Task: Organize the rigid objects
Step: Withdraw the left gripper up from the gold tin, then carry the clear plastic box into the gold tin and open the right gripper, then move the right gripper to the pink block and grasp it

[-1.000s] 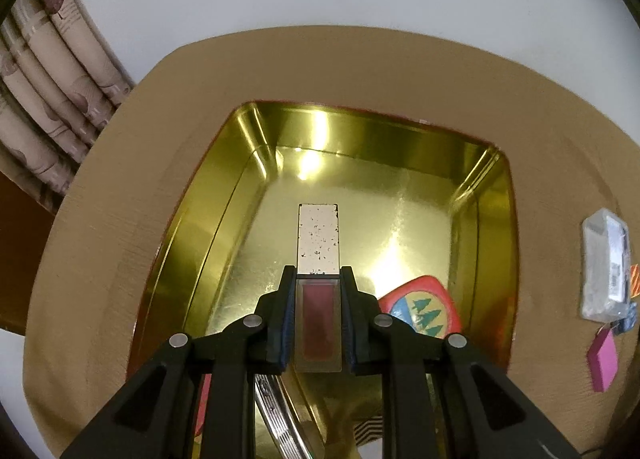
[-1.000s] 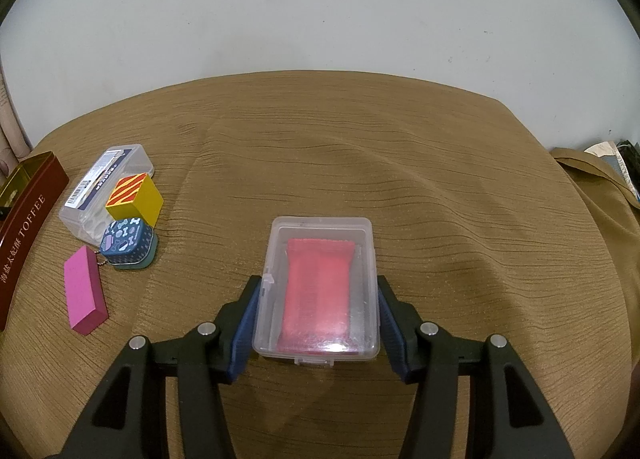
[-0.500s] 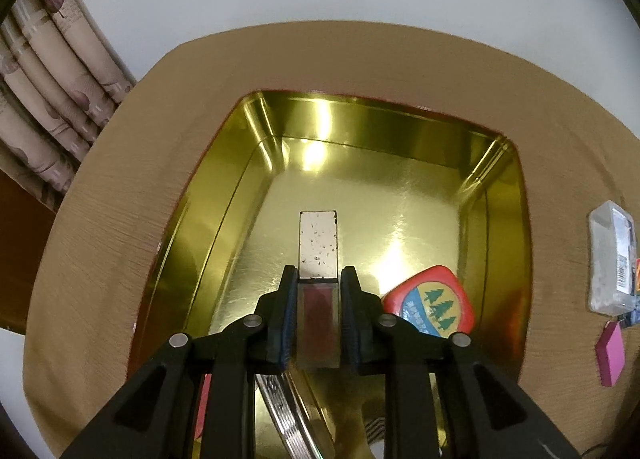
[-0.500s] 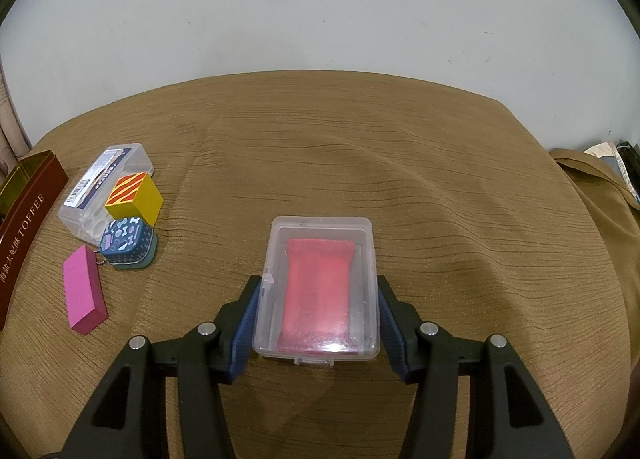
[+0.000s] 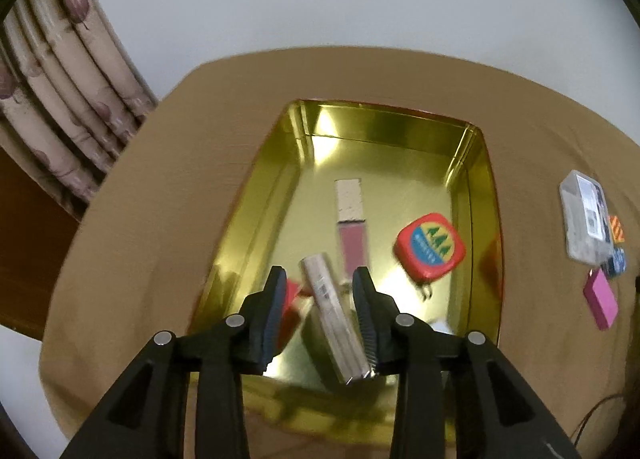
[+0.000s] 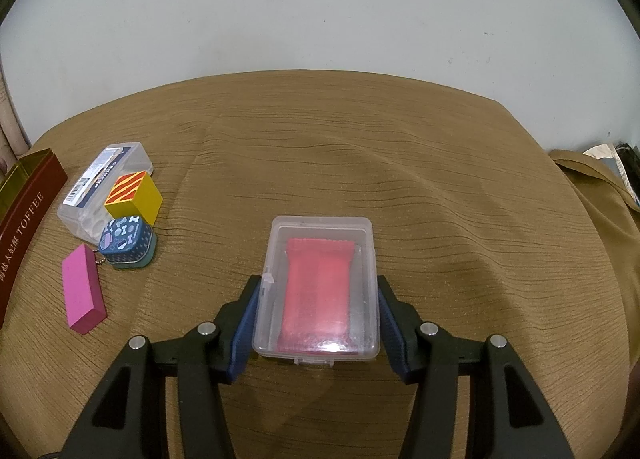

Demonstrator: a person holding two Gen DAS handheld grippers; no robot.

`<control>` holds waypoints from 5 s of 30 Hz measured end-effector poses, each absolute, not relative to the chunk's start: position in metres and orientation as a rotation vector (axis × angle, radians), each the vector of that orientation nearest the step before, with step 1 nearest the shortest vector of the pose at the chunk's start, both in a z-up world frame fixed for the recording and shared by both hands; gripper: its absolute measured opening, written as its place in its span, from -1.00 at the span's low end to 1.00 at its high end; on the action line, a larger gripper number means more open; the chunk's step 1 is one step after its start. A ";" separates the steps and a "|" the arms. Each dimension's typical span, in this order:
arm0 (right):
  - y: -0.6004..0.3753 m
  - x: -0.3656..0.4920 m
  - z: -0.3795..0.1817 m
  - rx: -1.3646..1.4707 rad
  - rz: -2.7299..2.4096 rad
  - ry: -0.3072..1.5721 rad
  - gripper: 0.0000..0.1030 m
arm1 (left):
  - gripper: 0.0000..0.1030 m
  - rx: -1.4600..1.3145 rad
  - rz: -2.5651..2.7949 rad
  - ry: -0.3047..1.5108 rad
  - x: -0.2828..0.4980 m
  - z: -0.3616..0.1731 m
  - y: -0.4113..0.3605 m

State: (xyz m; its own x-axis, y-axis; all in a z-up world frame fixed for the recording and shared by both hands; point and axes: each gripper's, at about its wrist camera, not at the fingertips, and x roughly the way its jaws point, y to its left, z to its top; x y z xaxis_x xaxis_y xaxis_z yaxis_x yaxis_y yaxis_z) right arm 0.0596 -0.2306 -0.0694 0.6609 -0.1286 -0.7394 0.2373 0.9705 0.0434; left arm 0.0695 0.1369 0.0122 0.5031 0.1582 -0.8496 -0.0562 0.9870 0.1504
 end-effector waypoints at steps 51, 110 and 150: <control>-0.140 0.065 -0.014 0.023 0.096 0.737 0.05 | 0.38 -0.164 0.391 0.973 0.014 0.022 0.248; 0.070 0.100 0.005 -0.122 0.441 0.782 0.08 | 0.46 -0.225 0.406 1.001 0.021 0.018 0.266; -0.106 0.077 -0.070 -0.106 0.265 0.831 0.07 | 0.49 -0.108 0.404 1.035 0.021 0.008 0.242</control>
State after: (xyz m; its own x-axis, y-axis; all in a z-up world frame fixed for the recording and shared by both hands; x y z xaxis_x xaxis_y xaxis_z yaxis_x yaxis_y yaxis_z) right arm 0.0766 -0.1057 -0.0704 0.6437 0.1905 -0.7411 -0.2732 0.9619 0.0100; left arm 0.0214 0.2417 0.0079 0.4447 0.2748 -0.8525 -0.3753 0.9213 0.1012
